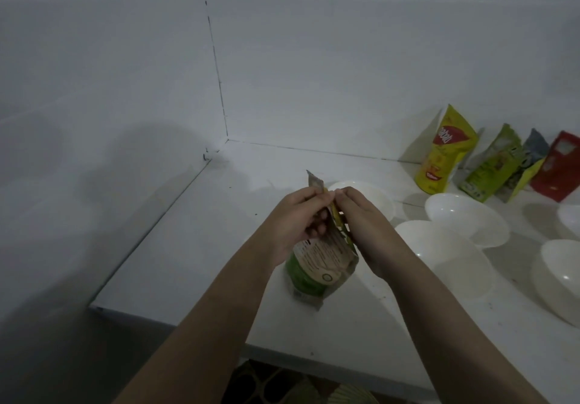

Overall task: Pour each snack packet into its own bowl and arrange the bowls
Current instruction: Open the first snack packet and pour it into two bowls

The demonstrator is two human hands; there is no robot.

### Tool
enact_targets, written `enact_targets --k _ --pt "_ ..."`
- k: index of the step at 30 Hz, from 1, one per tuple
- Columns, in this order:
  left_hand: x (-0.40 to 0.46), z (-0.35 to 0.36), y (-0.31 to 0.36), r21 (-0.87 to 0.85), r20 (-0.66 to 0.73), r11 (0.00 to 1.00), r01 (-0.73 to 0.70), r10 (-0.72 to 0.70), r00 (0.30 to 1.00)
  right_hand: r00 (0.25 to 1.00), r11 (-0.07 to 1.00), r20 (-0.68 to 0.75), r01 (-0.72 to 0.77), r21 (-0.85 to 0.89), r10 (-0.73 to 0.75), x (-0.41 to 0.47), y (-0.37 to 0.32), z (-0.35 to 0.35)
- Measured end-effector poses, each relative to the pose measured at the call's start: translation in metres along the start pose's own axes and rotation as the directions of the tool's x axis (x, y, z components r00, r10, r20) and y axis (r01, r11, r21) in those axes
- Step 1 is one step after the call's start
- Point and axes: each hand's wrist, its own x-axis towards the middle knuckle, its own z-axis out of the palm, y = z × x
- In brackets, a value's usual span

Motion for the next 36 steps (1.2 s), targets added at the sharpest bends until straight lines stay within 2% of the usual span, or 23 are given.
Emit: enact_targets --k 4,9,11,16,23,28,30,33,36 --pt "0.004 -0.002 0.002 0.038 -0.026 0.999 -0.037 0.038 0.999 0.998 1.0 0.058 -0.015 -0.021 0.016 -0.004 -0.01 0.0" --pt "0.004 -0.005 -0.003 0.007 -0.075 0.998 -0.057 0.057 0.996 0.994 0.98 0.106 0.044 -0.196 -0.023 -0.006 -0.015 0.002" --pt "0.003 -0.005 -0.006 -0.029 -0.097 0.996 -0.085 0.082 0.992 0.994 0.983 0.111 0.024 -0.184 -0.003 -0.005 -0.018 0.003" --pt "0.003 -0.006 -0.005 -0.028 -0.155 0.986 -0.164 0.158 0.975 0.998 0.966 0.008 0.056 -0.253 -0.056 -0.003 -0.025 0.003" --pt "-0.004 -0.032 0.004 0.239 -0.204 0.917 -0.321 0.37 0.906 0.959 0.894 -0.172 0.133 -0.427 -0.225 0.001 -0.025 -0.012" --pt "-0.009 -0.043 0.0 0.564 -0.172 0.736 -0.373 0.546 0.82 0.917 0.833 -0.205 0.196 -0.517 -0.343 0.0 -0.027 -0.005" --pt "-0.011 -0.045 -0.001 0.625 -0.192 0.689 -0.367 0.591 0.783 0.901 0.809 -0.195 0.232 -0.54 -0.388 -0.001 -0.027 -0.002" --pt "-0.014 -0.041 -0.004 0.592 -0.27 0.715 -0.371 0.61 0.745 0.882 0.786 -0.149 0.308 -0.536 -0.448 -0.004 -0.026 0.004" --pt "-0.018 -0.036 -0.005 0.439 -0.342 0.801 -0.408 0.568 0.749 0.849 0.742 -0.106 0.383 -0.55 -0.517 -0.007 -0.029 0.009"
